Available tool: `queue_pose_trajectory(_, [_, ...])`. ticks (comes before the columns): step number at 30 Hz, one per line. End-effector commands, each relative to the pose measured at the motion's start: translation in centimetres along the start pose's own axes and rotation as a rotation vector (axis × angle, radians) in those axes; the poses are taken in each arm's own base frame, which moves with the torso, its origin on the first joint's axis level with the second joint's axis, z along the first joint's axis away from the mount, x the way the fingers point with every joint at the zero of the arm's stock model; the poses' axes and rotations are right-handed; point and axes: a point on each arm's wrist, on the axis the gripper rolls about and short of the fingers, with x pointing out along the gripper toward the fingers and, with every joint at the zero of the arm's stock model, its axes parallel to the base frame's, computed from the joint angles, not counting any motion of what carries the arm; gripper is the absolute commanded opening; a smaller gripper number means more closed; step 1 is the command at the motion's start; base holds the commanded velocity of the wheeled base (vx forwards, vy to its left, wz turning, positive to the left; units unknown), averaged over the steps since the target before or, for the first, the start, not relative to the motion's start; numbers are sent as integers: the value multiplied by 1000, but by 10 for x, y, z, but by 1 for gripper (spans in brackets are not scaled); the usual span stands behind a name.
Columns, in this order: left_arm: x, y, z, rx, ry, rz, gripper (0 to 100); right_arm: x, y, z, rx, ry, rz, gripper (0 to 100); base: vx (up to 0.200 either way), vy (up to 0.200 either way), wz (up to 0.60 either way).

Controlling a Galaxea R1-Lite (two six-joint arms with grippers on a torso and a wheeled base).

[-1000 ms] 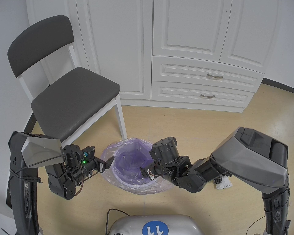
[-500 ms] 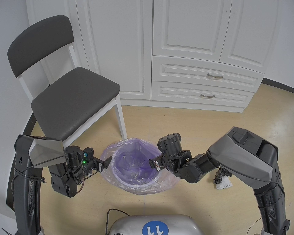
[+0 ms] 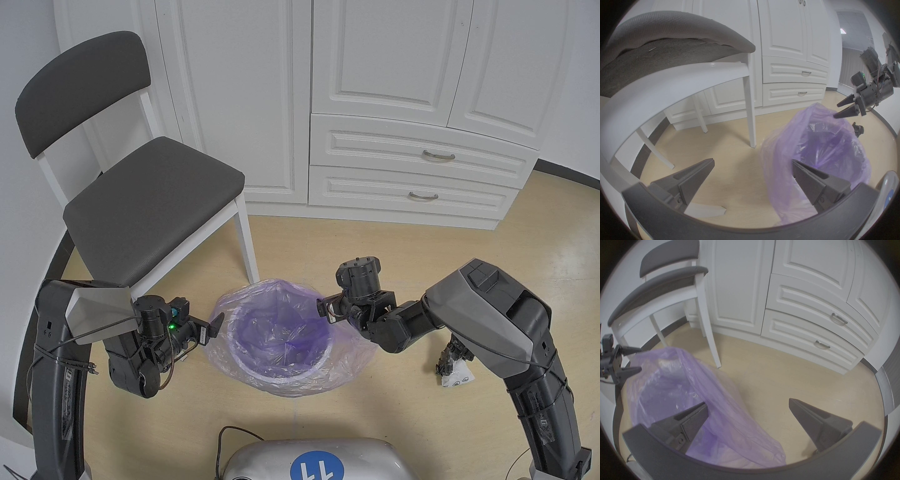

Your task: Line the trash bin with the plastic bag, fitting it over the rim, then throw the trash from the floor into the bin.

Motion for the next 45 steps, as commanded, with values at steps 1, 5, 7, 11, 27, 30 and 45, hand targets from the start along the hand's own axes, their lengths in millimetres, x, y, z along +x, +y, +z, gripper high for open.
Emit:
queue_pose_trajectory(1, [10,8,-4,-1,-9,52,100,10,-9,8,31,-36,-29,100,0,0,0])
queue_pose_trajectory(5, [17,14,-4,-6,0,100,100,22,-7,4,106,-60,-46,100,0,0,0])
queue_pose_trajectory(7, [21,16,-2,-10,2,126,100,27,-9,4,136,-75,-50,100,0,0,0])
queue_pose_trajectory(11, [29,15,-3,-32,-13,149,100,30,-9,6,183,-116,-48,100,0,0,0])
queue_pose_trajectory(27, [47,-6,-1,-118,-71,160,100,34,-3,-24,442,-263,40,100,0,0,0])
queue_pose_trajectory(30, [43,-6,-1,-116,-65,160,100,30,-3,-25,502,-270,101,100,0,0,0])
queue_pose_trajectory(45, [-32,-19,55,-99,-39,-20,100,-48,-24,-3,391,-227,222,100,0,0,0])
